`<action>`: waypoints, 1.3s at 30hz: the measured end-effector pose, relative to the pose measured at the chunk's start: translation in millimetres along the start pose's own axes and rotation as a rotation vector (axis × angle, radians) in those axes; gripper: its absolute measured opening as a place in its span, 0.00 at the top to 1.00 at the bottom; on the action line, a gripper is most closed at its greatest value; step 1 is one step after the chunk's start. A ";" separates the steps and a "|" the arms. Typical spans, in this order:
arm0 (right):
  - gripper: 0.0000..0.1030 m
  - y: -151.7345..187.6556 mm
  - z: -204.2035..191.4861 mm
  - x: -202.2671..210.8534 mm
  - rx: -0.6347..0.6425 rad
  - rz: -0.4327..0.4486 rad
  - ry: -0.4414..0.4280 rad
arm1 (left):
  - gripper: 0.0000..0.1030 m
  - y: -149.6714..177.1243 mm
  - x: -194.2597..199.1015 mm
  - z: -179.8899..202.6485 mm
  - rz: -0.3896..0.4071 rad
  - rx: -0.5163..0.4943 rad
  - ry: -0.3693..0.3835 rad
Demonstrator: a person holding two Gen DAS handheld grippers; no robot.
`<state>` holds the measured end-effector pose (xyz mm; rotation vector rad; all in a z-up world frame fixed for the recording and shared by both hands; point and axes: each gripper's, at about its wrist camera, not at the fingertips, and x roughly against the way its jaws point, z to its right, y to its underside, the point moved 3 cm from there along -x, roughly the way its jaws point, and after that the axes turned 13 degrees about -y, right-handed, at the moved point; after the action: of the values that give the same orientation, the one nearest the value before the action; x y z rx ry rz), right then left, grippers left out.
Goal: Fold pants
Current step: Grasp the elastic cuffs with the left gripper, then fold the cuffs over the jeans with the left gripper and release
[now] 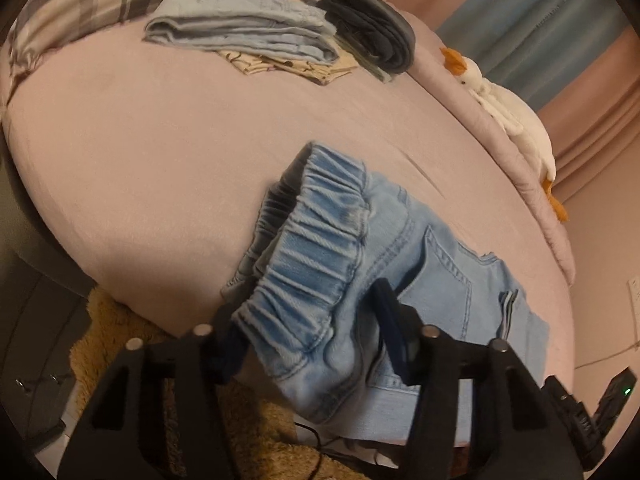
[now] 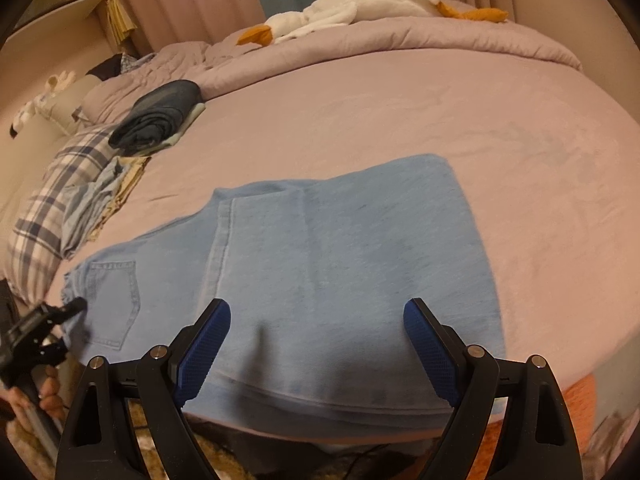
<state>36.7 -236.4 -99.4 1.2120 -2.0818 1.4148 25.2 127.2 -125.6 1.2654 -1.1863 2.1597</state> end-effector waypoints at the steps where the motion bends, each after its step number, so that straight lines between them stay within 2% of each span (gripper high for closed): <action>1: 0.15 0.1 -0.2 -0.4 -0.002 0.000 0.000 | 0.60 0.1 1.4 0.7 0.002 -0.004 0.004; 2: 0.15 0.1 -0.2 -0.4 -0.006 0.001 0.000 | 0.64 0.4 6.3 1.9 0.002 -0.001 0.034; 3: 0.15 0.2 -0.5 -0.4 -0.009 0.002 -0.002 | 0.73 -0.5 13.2 2.6 0.005 0.007 0.074; 4: 0.15 0.4 -0.7 -0.2 -0.014 0.002 -0.005 | 0.76 -1.4 17.7 3.6 0.006 0.015 0.103; 7: 0.15 0.5 -0.8 1.3 -0.021 0.005 -0.022 | 0.84 -4.6 41.1 15.6 0.012 0.034 0.227; 8: 0.15 0.4 -0.9 1.9 -0.023 0.007 -0.022 | 0.84 -4.6 51.2 26.3 0.011 0.020 0.301; 10: 0.15 -0.1 0.4 3.4 -0.028 0.015 -0.016 | 0.84 -3.0 65.8 50.6 0.014 -0.029 0.356; 14: 0.15 -0.6 2.7 8.0 -0.039 0.030 -0.018 | 0.84 1.5 81.2 88.5 0.060 -0.119 0.301; 21: 0.15 -3.1 9.8 20.7 -0.046 0.077 0.001 | 0.85 3.2 109.4 147.1 0.078 -0.246 0.374; 25: 0.15 -5.8 19.2 28.8 -0.071 0.106 -0.003 | 0.85 11.8 118.8 190.2 0.089 -0.360 0.395; 29: 0.15 -6.7 29.6 35.7 -0.096 0.132 0.004 | 0.85 32.0 108.8 231.6 0.042 -0.459 0.391; 32: 0.15 -4.5 40.5 39.8 -0.129 0.144 0.008 | 0.85 49.4 90.6 254.9 -0.002 -0.520 0.359; 36: 0.15 -2.6 53.0 41.2 -0.160 0.141 0.022 | 0.85 70.8 57.7 275.3 -0.027 -0.597 0.251; 39: 0.15 -0.6 62.6 42.8 -0.180 0.141 0.036 | 0.83 78.6 37.3 278.5 -0.056 -0.632 0.203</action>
<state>23.4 -311.1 -97.7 0.9798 -2.2519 1.2647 101.8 -147.6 -64.3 0.7728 -1.5463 1.6196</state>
